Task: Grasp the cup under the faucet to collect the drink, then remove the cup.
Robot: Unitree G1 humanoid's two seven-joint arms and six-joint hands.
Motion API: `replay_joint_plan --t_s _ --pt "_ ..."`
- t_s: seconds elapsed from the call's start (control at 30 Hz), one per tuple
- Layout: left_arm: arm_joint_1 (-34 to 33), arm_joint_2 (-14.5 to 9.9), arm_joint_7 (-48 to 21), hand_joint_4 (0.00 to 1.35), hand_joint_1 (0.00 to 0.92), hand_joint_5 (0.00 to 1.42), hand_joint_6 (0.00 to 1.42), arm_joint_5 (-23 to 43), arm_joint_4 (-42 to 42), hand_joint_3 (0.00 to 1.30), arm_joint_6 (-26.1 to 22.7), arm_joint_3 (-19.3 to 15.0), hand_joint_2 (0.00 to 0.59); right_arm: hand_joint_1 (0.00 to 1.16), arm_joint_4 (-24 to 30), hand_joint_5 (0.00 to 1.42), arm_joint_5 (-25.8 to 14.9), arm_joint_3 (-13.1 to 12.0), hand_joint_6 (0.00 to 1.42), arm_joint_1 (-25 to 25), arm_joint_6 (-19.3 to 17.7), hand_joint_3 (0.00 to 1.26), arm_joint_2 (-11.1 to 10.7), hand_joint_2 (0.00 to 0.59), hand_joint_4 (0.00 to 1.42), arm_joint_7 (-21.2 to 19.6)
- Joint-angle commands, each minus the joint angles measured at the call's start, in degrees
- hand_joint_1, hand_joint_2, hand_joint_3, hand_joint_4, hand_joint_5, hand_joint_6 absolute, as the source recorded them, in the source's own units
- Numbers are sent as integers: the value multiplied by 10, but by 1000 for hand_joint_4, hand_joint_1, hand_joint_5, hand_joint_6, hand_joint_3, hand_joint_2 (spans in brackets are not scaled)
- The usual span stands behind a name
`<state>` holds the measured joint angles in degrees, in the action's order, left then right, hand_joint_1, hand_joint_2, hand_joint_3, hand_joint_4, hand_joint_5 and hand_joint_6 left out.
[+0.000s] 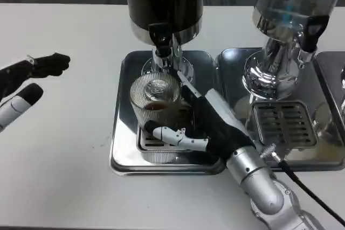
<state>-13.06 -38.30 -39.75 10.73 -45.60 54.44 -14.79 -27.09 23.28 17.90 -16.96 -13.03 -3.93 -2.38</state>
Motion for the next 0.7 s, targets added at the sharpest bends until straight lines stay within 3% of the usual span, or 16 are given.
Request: replay_joint_plan --t_s 0.03,0.7 --pt "11 -11 7 273 0 254 212 -7 3 300 0 0 122 563 15 0 11 5 63 3 14 0 7 161 0 -17" --pt "17 -16 14 284 0 250 211 -10 3 313 -2 0 142 580 33 207 36 17 319 16 39 22 11 152 84 -39"
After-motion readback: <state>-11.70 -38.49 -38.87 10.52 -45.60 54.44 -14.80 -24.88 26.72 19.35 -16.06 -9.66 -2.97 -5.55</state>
